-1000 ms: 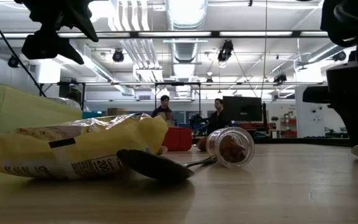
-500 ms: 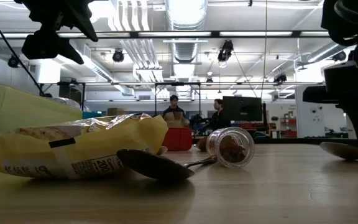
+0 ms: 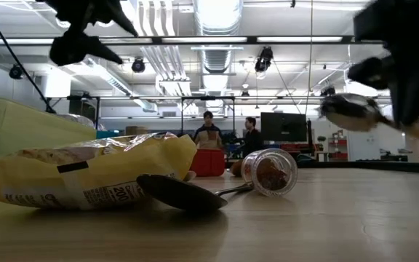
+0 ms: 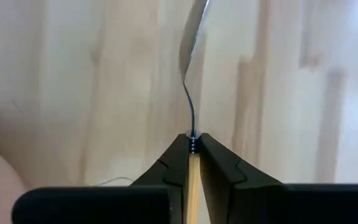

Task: Pick & Place Food Item
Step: Put the yellow spoon into the yellow bin

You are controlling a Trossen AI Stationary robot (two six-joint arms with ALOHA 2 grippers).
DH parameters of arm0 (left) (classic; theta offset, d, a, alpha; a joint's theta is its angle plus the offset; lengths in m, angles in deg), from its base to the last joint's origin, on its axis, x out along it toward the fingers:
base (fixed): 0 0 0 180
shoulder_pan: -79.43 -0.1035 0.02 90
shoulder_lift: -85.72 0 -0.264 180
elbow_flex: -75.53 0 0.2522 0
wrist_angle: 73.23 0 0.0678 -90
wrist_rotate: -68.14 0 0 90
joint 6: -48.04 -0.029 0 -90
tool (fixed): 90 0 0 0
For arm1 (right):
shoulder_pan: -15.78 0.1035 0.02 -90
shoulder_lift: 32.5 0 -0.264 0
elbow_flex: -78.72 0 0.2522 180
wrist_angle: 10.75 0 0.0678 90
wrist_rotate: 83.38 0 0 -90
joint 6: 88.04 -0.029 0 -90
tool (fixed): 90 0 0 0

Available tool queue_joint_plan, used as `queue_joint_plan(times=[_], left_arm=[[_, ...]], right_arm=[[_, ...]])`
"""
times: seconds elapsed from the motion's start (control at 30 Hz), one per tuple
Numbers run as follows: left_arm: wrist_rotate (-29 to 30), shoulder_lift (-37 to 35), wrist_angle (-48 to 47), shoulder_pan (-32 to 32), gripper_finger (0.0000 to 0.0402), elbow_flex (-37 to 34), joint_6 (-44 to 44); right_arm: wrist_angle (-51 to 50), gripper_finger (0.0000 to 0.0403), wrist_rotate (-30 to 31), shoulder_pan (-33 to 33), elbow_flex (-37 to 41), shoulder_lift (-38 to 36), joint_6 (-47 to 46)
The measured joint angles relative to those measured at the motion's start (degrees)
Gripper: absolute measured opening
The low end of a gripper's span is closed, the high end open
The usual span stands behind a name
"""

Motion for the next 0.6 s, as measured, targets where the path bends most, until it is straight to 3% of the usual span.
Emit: queue_joint_plan(times=[0.3,0.6], left_arm=[[1.51,5.4,16.51,-0.04,0.0255,-1.29,-6.98],[-0.78,7.16,16.37,-0.01,0.0255,-2.03,-6.71]], right_arm=[[10.18,0.0006,4.39,-3.48,-2.14,-7.85,-6.28],[7.21,0.0007,3.32,-4.46,-2.05,-6.74,-7.77]])
